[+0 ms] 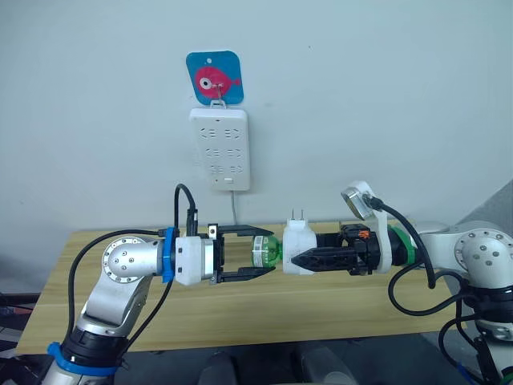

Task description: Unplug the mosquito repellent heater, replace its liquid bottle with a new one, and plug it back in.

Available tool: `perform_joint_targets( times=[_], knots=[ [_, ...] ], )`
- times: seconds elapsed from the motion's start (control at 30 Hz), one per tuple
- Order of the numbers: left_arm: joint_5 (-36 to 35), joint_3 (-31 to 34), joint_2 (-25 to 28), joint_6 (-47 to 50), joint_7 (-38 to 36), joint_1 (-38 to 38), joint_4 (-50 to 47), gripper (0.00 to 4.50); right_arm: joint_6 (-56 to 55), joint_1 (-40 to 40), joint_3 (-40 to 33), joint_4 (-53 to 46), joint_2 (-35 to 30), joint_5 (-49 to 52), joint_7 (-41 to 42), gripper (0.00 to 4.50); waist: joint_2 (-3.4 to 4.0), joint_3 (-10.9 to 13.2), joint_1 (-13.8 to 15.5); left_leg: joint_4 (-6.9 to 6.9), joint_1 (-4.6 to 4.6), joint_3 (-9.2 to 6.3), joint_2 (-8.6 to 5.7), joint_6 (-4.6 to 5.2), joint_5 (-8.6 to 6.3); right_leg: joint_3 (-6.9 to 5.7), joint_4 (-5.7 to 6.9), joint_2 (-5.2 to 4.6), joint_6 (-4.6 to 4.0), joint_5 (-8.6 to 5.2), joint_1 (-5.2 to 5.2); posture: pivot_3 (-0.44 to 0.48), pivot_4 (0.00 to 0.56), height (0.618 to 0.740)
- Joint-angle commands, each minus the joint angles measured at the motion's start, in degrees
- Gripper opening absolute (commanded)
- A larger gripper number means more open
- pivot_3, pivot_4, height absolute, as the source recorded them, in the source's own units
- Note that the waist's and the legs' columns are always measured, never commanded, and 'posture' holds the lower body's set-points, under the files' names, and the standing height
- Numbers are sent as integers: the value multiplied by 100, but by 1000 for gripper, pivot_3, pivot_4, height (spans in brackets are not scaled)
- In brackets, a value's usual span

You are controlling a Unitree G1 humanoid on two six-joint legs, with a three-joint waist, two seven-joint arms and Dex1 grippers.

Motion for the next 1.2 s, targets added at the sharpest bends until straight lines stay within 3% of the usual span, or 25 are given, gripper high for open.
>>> perform_joint_targets(
  times=[0.03,0.17,0.37,0.9,1.2],
  knots=[
    [-1338,103,707,2783,553,-366,-395,2295,-17,-16,-37,-290,-124,-135,256,2989,0,1,2,0,-1,-3,0,0,0,-3,0,0,0,0,0,-94,102,735],
    [-3210,148,1313,5500,810,-1112,-115,2295,-142,-20,109,-578,-230,-527,645,2989,0,2,-4,1,-1,-10,-1,0,0,-14,2,1,22,-13,2,-92,102,735],
    [-4549,393,1465,7300,1190,-1630,625,2295,-465,7,265,-891,-364,-1136,1172,2989,0,2,-4,-4,-2,-16,0,0,0,-21,-2,2,16,-10,-3,-101,105,735],
    [-5585,929,1595,8222,1695,-1461,1256,2295,-758,25,343,-881,-521,-1455,1543,2989,1,3,1,-1,-1,-14,-1,-1,1,-16,-1,1,4,-4,-3,-93,106,735],
    [-5794,997,1719,8390,1800,-1413,1327,2295,-776,53,345,-886,-559,-1445,1549,2989,1,7,-3,-2,2,-13,-1,-1,1,-14,1,1,-1,-2,-6,-93,105,735]
  ],
)
